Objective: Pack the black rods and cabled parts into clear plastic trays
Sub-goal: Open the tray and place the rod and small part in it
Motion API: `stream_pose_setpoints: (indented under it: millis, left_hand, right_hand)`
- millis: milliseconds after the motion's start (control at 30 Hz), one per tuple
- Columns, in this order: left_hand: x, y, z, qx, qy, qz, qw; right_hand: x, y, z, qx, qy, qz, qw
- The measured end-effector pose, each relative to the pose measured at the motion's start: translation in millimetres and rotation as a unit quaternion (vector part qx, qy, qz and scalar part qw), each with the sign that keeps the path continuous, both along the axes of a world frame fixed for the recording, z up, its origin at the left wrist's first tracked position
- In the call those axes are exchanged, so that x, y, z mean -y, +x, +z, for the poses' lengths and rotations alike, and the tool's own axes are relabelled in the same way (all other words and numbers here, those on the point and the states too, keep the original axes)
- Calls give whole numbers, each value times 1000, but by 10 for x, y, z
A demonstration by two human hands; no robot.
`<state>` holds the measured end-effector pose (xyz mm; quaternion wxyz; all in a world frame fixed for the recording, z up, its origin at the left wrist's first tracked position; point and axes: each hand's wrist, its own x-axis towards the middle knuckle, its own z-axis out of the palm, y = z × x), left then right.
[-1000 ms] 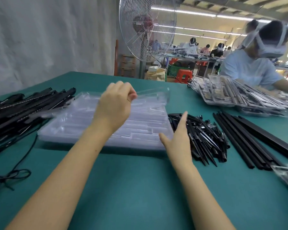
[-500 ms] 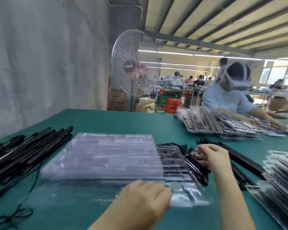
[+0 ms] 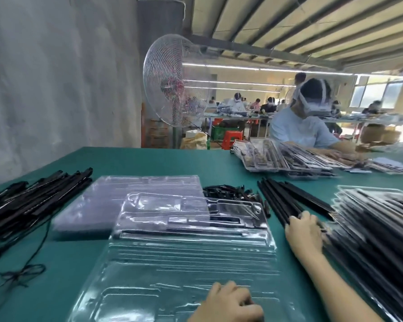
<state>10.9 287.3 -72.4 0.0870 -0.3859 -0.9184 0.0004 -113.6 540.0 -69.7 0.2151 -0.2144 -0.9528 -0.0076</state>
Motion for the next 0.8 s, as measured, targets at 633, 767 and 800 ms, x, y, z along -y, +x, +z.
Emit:
stream_pose_setpoints:
  millis: [633, 767, 800]
  left_hand:
    - [-273, -32, -107, 162, 189, 50, 967]
    - [-342, 48, -117, 178, 205, 86, 959]
    - [-346, 57, -101, 193, 222, 94, 951]
  right_hand:
    - [153, 169, 657, 124, -641, 50, 755]
    - [400, 363, 745, 10, -676, 139, 724]
    - [481, 410, 749, -33, -666, 157, 729]
